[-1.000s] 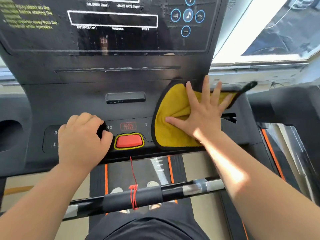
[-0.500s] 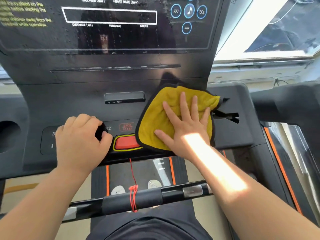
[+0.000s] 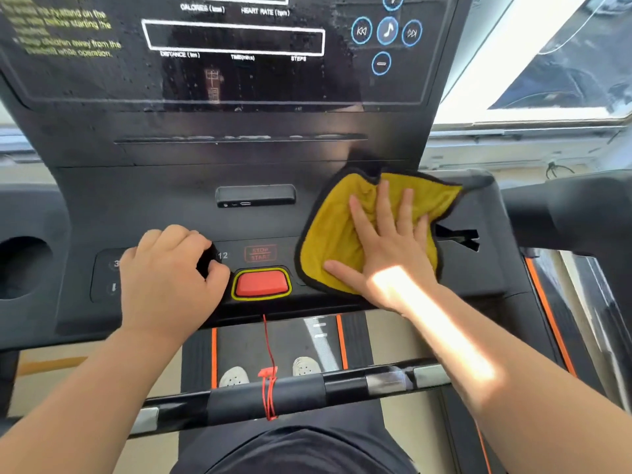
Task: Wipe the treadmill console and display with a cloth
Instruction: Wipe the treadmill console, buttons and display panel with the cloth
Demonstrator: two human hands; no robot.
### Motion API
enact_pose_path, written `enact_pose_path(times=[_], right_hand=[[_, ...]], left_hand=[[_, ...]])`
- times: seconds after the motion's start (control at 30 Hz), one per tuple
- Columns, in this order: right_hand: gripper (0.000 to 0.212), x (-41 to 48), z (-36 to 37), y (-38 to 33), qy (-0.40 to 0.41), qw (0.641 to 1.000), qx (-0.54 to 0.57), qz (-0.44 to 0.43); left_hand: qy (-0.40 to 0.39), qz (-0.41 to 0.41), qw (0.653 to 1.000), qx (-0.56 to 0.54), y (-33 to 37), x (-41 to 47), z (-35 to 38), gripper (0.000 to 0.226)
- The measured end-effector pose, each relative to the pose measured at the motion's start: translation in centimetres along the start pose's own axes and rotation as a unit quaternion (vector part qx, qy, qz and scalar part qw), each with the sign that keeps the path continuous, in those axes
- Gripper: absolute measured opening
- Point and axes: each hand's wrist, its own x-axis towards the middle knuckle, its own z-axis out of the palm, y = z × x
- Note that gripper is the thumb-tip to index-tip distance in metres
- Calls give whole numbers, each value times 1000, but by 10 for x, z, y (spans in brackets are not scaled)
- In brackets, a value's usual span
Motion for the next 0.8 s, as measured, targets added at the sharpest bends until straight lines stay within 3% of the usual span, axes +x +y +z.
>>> enact_pose_path(times=[0.13, 0.27, 0.47, 0.73, 0.8], right_hand=[[122, 30, -11, -9, 47, 996, 41, 61], [122, 53, -17, -34, 120, 992, 32, 1], [113, 35, -13, -30, 49, 998, 12, -43], [120, 21, -14, -30, 0, 994, 42, 102], [119, 29, -15, -51, 16, 994, 62, 85]], left_hand=[[-7, 7, 1000, 0, -2, 0, -2, 31], [-5, 4, 1000, -2, -2, 1, -3, 32], [-8, 3, 1000, 3, 0, 2, -1, 29], [-18, 15, 1000, -4, -6, 0, -3, 33], [-20, 14, 1000, -4, -7, 0, -4, 33]])
